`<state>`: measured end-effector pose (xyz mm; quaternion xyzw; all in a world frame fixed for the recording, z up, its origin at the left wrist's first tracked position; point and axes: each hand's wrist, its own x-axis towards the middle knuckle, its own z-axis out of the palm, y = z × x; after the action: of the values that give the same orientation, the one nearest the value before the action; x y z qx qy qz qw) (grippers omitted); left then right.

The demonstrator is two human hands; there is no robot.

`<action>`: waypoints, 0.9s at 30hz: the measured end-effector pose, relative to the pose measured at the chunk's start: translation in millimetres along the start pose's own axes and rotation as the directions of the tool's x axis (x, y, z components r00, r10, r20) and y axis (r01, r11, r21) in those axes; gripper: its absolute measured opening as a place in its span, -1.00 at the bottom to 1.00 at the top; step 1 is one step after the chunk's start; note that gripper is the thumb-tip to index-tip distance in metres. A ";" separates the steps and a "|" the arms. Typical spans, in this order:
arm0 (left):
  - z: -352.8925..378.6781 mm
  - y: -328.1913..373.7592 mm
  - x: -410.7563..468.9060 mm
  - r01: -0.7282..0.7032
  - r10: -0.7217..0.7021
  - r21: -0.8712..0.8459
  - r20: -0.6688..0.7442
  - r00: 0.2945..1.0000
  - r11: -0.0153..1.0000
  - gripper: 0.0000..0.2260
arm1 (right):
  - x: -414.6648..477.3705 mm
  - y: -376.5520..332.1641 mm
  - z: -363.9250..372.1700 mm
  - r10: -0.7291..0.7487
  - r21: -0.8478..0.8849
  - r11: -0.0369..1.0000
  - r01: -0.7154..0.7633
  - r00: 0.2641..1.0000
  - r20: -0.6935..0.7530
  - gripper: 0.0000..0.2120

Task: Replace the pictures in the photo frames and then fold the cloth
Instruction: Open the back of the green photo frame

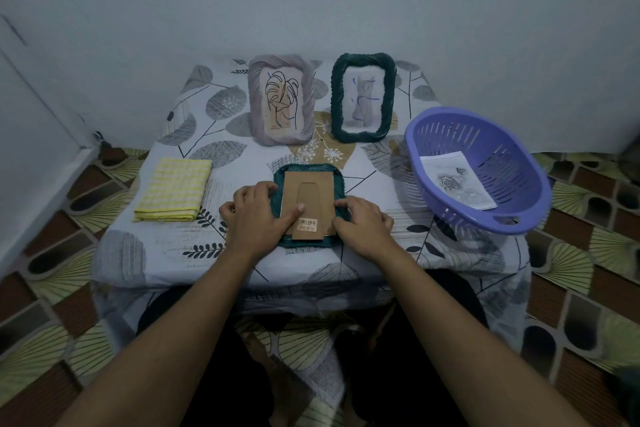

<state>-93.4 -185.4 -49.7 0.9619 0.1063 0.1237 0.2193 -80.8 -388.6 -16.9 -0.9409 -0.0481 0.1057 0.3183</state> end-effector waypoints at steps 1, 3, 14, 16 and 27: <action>-0.6 0.0 -0.6 0.001 -0.001 -0.007 -0.007 1.000 1.000 -0.47 | -0.2 -0.8 -0.3 0.001 0.005 1.000 -0.001 1.000 -0.002 -0.54; -1.5 -1.2 -1.0 0.003 -0.003 0.001 -0.010 1.000 1.000 -0.54 | 0.1 -1.4 -0.5 0.005 0.022 1.000 -0.005 1.000 -0.002 -0.53; -15.1 4.1 -7.0 0.105 -0.092 -0.253 0.063 0.994 0.962 -0.54 | -4.6 -7.2 -6.2 0.044 0.117 0.992 -0.048 0.999 0.031 -0.45; -14.5 8.4 -6.6 0.108 -0.090 -0.255 0.082 0.993 0.961 -0.52 | -4.6 -6.2 -9.4 0.048 0.133 0.990 -0.049 0.999 0.008 -0.59; 1.8 41.0 -7.8 0.065 -0.020 -0.251 0.178 0.984 0.966 -0.70 | 1.9 14.6 -26.4 0.155 0.248 0.959 -0.137 0.986 -0.054 -0.68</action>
<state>-94.2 -224.3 -34.4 0.9302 0.0907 0.0474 0.3526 -72.6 -415.3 -5.7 -0.8988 0.0464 0.0997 0.4243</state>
